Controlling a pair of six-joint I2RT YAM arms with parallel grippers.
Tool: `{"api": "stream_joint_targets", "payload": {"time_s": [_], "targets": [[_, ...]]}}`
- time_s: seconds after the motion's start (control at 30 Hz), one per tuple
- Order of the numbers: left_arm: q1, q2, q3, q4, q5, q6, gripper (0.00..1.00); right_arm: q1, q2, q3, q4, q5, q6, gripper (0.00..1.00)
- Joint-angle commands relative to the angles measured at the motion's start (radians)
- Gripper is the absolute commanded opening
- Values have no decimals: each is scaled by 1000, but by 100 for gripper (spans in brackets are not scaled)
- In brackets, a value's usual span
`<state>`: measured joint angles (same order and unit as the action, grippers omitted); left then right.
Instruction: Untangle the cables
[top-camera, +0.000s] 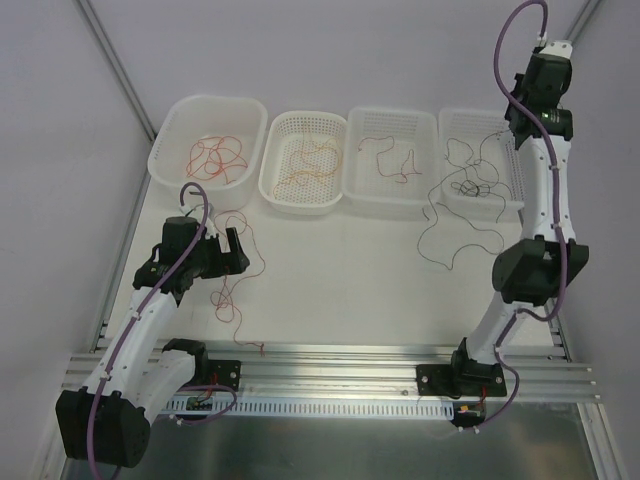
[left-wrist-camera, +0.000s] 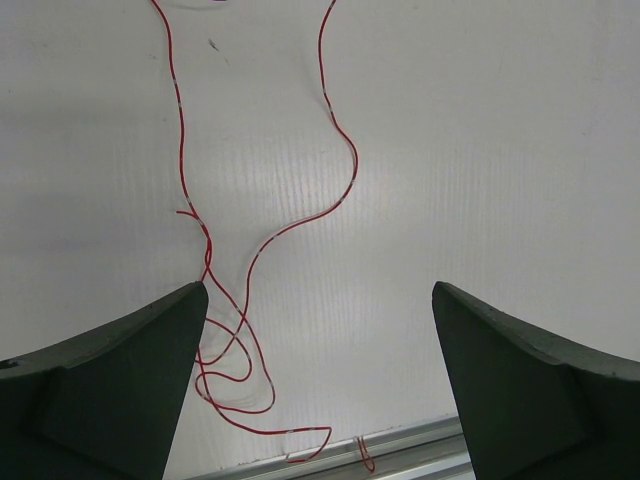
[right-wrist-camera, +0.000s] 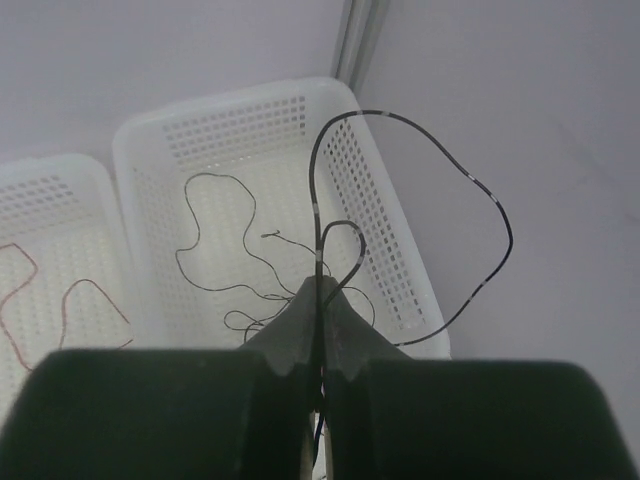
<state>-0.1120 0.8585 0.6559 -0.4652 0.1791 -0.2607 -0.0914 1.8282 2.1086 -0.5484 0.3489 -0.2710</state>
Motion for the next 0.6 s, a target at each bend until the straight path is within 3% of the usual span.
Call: {"api": "stream_joint_targets", "payload": {"time_s": [0.0,0.1,0.13,0.17,0.2,0.3,0.47,0.57], "targets": [[-3,7,-9,34,8,26,97,-40,139,97,68,-74,-39,1],[-3,14,-10,39,-7,28,96,-59,239,137,77,-87,-36,14],[-3,25,-9,40,-10,29,96,-62,253,137,80,-97,-28,34],[-3,30,-9,40,-15,29,96,-68,263,136,81,-106,-19,45],[-3,34,-7,42,-15,31,97,-71,266,131,77,-119,-2,67],[-3,53,-7,42,-10,31,96,-71,241,94,65,-169,7,89],[-2,42,-6,42,-3,26,97,-45,91,-44,-2,-258,3,93],[-3,27,-7,42,0,26,97,2,-31,-217,-48,-309,-8,93]]}}
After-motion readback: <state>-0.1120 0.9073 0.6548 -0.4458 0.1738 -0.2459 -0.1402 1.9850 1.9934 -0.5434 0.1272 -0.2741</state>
